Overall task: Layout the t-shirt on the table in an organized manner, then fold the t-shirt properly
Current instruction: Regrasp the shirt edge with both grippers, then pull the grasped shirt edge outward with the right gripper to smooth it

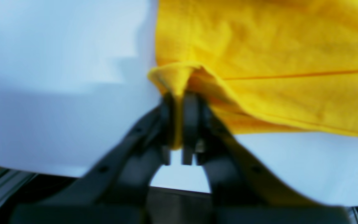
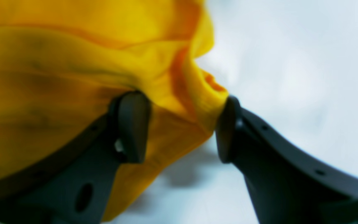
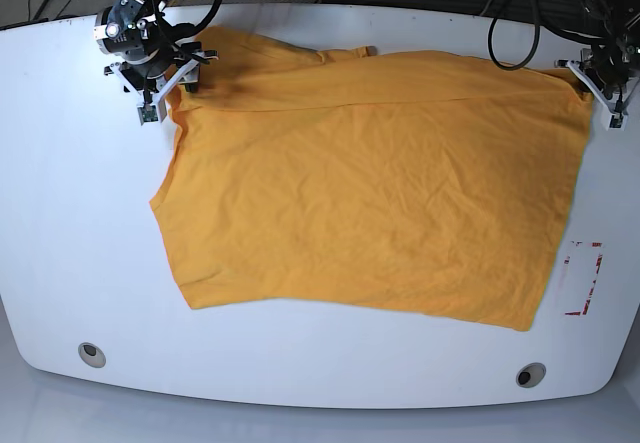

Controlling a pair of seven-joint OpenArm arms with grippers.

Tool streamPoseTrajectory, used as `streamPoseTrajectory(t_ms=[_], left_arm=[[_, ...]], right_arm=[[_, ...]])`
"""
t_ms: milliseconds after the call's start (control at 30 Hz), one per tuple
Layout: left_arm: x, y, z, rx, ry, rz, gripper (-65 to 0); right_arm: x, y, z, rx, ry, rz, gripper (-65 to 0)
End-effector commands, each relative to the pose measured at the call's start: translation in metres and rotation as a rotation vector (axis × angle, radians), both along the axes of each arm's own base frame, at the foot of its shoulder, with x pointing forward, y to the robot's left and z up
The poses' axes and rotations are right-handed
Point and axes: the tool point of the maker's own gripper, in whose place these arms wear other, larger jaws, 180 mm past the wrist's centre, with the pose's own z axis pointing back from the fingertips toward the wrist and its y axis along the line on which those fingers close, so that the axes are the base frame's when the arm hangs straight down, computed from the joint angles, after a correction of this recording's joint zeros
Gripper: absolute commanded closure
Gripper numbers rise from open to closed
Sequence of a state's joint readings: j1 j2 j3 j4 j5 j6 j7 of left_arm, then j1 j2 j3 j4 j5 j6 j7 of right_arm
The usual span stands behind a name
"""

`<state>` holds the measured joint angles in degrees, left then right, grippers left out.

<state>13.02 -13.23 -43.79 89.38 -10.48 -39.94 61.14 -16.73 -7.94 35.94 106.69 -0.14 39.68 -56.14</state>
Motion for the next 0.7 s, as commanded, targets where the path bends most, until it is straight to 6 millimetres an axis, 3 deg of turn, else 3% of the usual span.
streamPoseTrajectory(t_ms=[0,200,667], left_arm=[[-0.005,0.004,0.003,0.026,0.026,-0.006,0.0],[0.005,0.006,0.023,0.077,-0.019,-0.028,0.0],[0.016,0.005,0.08,0.238,-0.072,-0.09,0.0]], right_arm=[[-0.012,-0.001,-0.006,-0.013,0.062,0.005,-21.1],[-0.015,-0.002,-0.007,-0.016,0.071,0.004,-0.6],[-0.033,-0.013,0.012,-0.095,0.136,0.014,-1.7]])
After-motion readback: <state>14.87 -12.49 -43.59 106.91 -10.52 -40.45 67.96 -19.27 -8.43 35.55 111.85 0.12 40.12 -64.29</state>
